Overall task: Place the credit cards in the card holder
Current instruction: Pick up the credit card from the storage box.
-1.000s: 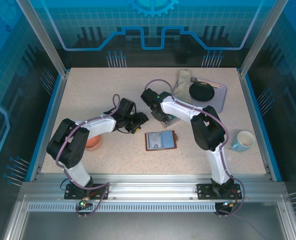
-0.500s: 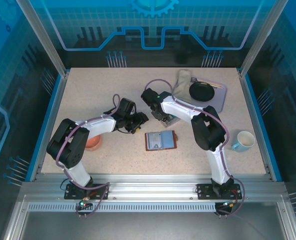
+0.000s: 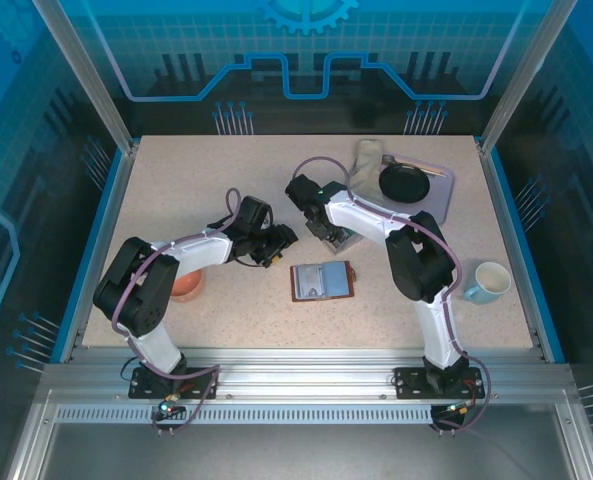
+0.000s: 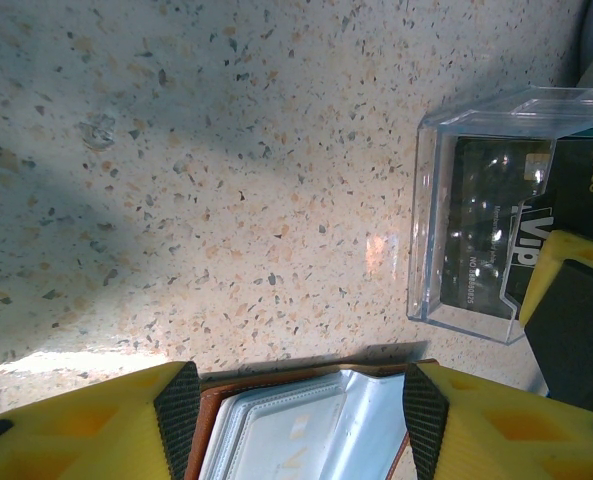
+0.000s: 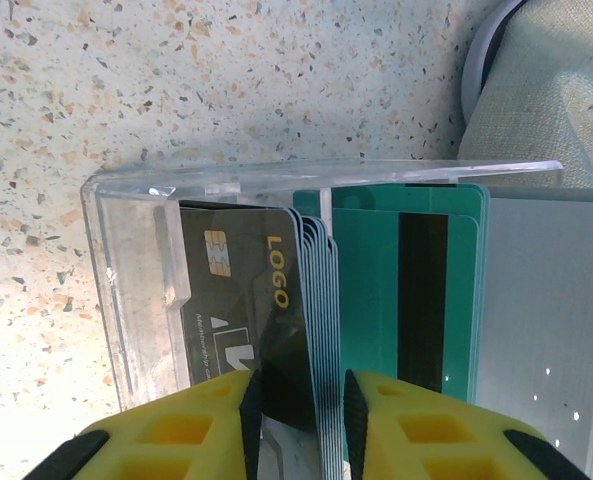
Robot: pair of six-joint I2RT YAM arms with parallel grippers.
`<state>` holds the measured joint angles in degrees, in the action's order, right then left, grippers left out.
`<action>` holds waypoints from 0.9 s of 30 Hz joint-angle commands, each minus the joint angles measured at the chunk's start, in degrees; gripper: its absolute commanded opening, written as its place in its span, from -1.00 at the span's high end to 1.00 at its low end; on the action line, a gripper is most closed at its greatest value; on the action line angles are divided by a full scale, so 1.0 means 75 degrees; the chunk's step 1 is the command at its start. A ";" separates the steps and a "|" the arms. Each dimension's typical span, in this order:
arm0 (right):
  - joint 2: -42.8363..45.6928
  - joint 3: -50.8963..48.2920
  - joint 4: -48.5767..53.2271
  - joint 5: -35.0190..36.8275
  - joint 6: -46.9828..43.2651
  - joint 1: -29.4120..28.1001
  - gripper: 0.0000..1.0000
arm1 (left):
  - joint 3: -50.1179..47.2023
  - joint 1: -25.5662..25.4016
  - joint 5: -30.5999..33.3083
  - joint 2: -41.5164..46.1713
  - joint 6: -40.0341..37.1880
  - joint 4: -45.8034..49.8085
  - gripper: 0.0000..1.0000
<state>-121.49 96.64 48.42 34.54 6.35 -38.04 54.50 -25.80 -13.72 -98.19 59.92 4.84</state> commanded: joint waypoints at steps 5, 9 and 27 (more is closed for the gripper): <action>0.0328 -0.0113 0.0074 0.0198 -0.0066 0.0115 0.50 | 0.0163 0.0031 0.0002 0.0084 -0.0034 0.0222 -0.19; 0.0395 -0.0129 0.0071 0.0164 -0.0062 0.0116 0.58 | 0.0169 0.0031 0.0011 0.0073 -0.0041 0.0226 -0.19; 0.1349 -0.0298 0.0353 -0.0990 0.0359 0.0180 0.92 | 0.0121 0.0030 -0.0029 0.0186 -0.0085 0.0235 -0.19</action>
<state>-115.83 95.02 49.25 30.50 7.09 -37.45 54.50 -25.80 -13.74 -98.19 59.90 4.86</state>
